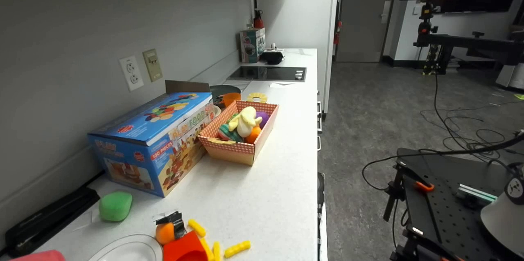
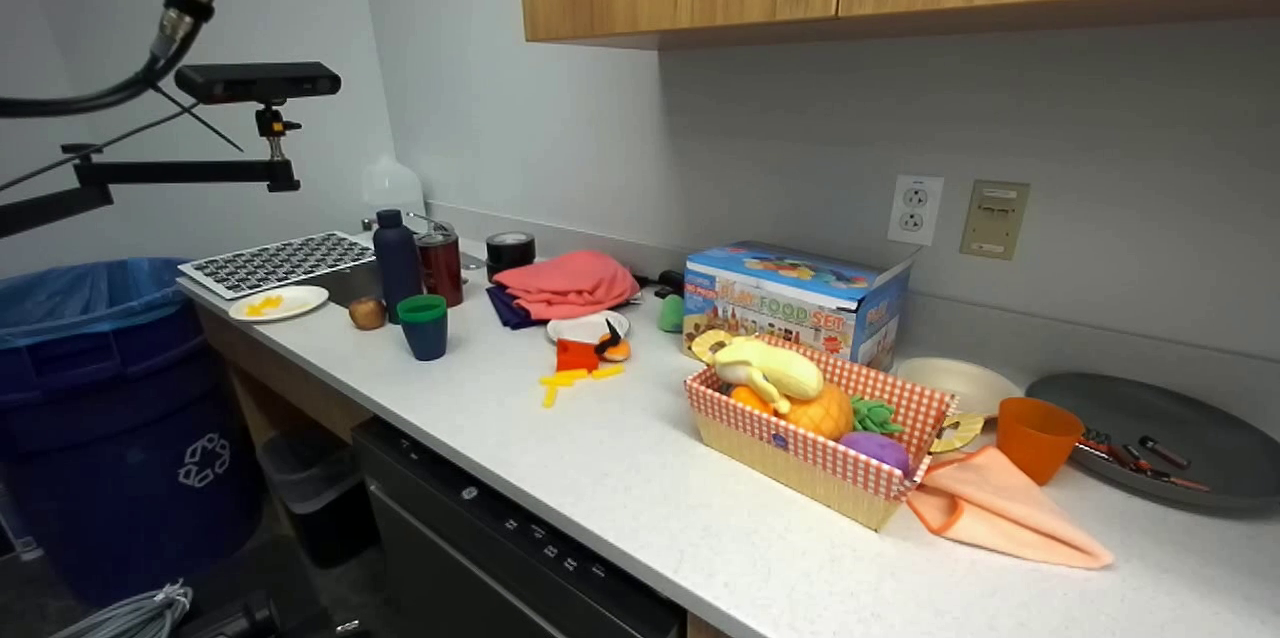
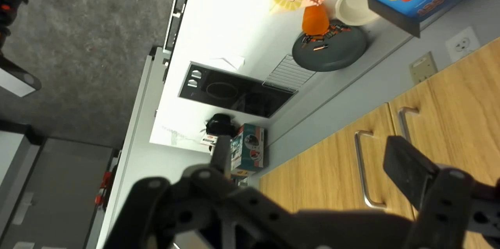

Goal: Close the cabinet completely

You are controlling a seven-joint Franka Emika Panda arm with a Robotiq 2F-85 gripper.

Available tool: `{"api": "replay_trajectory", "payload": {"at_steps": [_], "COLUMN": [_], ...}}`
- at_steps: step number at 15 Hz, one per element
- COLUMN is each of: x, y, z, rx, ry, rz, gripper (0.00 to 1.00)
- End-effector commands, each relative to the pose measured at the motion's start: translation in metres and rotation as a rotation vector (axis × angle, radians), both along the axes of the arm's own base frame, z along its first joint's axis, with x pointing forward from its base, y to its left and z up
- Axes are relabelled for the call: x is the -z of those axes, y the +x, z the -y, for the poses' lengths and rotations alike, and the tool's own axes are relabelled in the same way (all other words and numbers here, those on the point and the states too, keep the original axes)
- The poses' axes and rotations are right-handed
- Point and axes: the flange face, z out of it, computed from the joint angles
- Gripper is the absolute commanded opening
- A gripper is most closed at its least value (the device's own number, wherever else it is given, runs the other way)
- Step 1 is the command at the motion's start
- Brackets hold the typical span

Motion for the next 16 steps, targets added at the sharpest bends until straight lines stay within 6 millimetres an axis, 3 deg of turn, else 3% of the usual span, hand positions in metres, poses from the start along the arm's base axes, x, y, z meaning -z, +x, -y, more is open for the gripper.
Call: {"api": "replay_trajectory", "payload": {"at_steps": [1, 4, 5, 8, 16], "x": [-0.022, -0.032, -0.027, -0.033, -0.031], "y": [-0.03, -0.056, -0.04, -0.053, -0.052], "z": [-0.01, -0.021, -0.017, -0.024, -0.023], "rx": [-0.02, -0.019, -0.035, -0.04, -0.037], "ry": [0.087, 0.103, 0.071, 0.073, 0.072], "rz": [0.053, 0.064, 0.053, 0.066, 0.063], "gripper": [1.0, 1.0, 1.0, 1.0, 1.0]}}
